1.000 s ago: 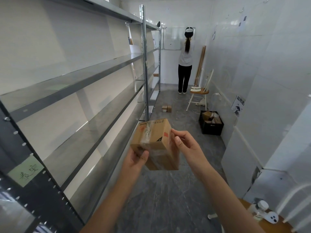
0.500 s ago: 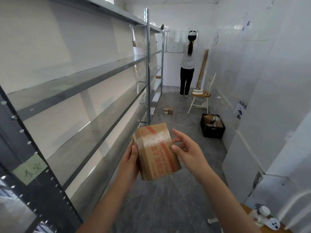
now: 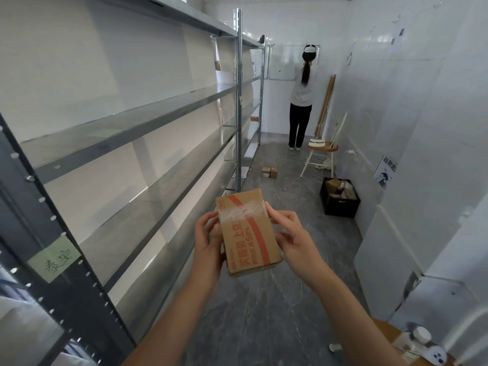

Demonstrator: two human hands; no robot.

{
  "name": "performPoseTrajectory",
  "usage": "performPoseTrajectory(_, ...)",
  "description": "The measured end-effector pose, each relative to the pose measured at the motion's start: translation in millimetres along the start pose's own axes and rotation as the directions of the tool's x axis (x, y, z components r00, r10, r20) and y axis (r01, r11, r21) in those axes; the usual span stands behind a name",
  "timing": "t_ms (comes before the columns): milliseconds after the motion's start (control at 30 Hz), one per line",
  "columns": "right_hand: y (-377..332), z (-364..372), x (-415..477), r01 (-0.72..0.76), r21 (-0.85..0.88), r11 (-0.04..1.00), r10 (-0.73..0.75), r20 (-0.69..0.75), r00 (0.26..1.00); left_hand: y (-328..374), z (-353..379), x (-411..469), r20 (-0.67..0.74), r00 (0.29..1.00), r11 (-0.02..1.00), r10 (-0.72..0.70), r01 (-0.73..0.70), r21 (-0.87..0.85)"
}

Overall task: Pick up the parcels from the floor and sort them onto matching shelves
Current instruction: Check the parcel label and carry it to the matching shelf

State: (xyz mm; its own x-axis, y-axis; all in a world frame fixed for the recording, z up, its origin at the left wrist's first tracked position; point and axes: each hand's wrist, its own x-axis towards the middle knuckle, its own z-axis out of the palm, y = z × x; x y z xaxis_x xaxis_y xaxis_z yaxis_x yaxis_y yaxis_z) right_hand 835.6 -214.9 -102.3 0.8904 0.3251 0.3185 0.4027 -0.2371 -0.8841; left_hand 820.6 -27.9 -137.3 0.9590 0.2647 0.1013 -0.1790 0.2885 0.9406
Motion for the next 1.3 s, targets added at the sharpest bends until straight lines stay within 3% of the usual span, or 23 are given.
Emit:
performPoseTrajectory(167, 3.2, -1.6, -4.1, 0.019, -0.063, 0.998, -0.011, 0.134, 0.991, -3.8, 0.5, -2.7, 0.052, 0.994, 0.994, 0.093, -0.095, 0.053)
performPoseTrajectory(367, 13.7, -8.1, -3.6, 0.016, 0.033, 0.999, -0.023, 0.212, 0.977, 11.9, 11.1, -6.3, 0.002, 0.998, 0.998, -0.057, 0.057, -0.026)
performPoseTrajectory(433, 15.6, -6.6, -3.7, 0.006, 0.073, 0.997, -0.020, 0.195, 0.981, 15.1, 12.1, -6.9, 0.077, 0.983, 0.980, -0.164, 0.172, -0.102)
performPoseTrajectory(500, 15.4, -5.8, -3.3, -0.003, 0.101, 0.995, -0.012, 0.154, 0.988, 14.7, 8.3, -7.2, 0.122, 0.976, 0.975, -0.183, 0.196, -0.106)
performPoseTrajectory(600, 12.7, -7.4, -1.5, -0.012, 0.113, 0.994, -0.003, 0.126, 0.992, 14.4, 0.3, -6.0, 0.094, 0.982, 0.985, -0.163, 0.168, -0.047)
performPoseTrajectory(733, 14.4, -10.5, 3.1, -0.047, 0.117, 0.992, 0.037, 0.090, 0.995, 20.4, -0.4, -6.0, 0.190, 0.970, 0.986, -0.151, 0.136, 0.093)
performPoseTrajectory(900, 8.4, -15.9, 9.5, -0.085, 0.127, 0.988, 0.082, 0.032, 0.996, 15.6, -9.6, 2.2, 0.292, 0.953, 0.972, -0.078, 0.008, 0.233)
performPoseTrajectory(1033, 0.8, -17.4, 13.0, -0.148, 0.192, 0.970, 0.148, 0.010, 0.989, 15.7, -5.1, 2.7, 0.286, 0.958, 0.921, 0.010, -0.120, 0.370)
performPoseTrajectory(1167, -1.0, -19.1, 13.7, -0.286, 0.234, 0.929, 0.283, 0.046, 0.958, 20.9, -2.1, 2.0, 0.307, 0.949, 0.904, 0.068, -0.190, 0.384)
performPoseTrajectory(1300, 0.8, -17.0, 8.9, -0.329, 0.208, 0.921, 0.314, 0.103, 0.944, 34.9, 1.1, 4.6, 0.307, 0.949, 0.923, 0.068, -0.176, 0.341)
